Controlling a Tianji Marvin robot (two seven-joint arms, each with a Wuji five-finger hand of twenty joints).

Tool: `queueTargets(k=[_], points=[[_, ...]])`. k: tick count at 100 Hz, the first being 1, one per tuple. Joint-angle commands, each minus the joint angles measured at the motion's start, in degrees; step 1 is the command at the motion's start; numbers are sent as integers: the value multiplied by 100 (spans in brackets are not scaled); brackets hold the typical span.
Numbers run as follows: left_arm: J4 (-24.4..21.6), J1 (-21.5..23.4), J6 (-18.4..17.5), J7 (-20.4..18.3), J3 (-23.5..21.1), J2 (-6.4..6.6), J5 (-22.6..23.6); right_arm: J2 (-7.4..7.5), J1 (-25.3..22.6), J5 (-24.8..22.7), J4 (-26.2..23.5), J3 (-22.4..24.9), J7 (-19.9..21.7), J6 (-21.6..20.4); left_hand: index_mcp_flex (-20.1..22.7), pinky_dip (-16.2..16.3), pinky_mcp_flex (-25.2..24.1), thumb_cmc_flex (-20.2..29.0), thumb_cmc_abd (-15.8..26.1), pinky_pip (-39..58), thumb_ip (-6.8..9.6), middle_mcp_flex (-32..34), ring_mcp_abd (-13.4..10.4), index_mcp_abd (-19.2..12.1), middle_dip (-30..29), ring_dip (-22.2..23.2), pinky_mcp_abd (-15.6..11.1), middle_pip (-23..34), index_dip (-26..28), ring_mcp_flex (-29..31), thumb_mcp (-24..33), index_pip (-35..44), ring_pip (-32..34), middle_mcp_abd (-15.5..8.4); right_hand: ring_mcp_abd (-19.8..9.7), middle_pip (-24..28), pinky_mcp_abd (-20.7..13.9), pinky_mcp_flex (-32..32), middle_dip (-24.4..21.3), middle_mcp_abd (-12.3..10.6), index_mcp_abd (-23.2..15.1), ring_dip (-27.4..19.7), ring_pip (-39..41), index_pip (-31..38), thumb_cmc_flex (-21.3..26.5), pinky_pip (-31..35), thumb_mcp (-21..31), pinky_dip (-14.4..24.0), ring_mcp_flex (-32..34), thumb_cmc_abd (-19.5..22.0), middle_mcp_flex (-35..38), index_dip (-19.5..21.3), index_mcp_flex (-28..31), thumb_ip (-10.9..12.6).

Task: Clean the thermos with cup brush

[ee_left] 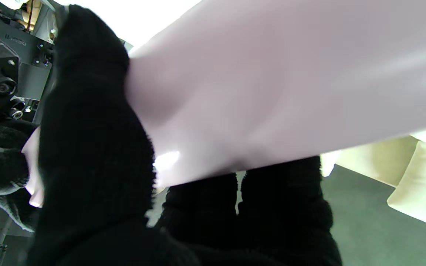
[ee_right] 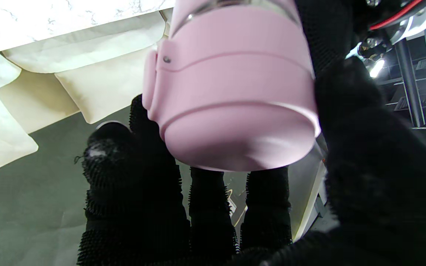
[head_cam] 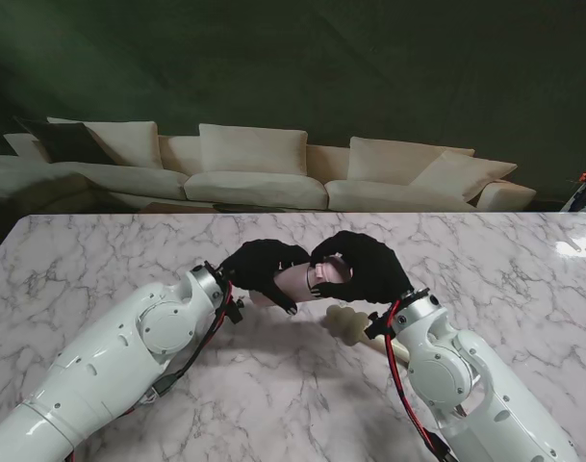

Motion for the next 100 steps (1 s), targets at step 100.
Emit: queueTargets(k=[100], points=[[-65,-71,122,-36,46,-63,-59,-319,-46,603,-249,-710,-553,2093,558,111,124,1259,2958,277,401,106,-367,-868,163,343,-580,328,281,592,2994,732,1160,-422,-675,2091,990,977,987,-485,-284,-1,1599,1589,171,949,-1263,-463,1297,2407,558,-1081,-1050,713]])
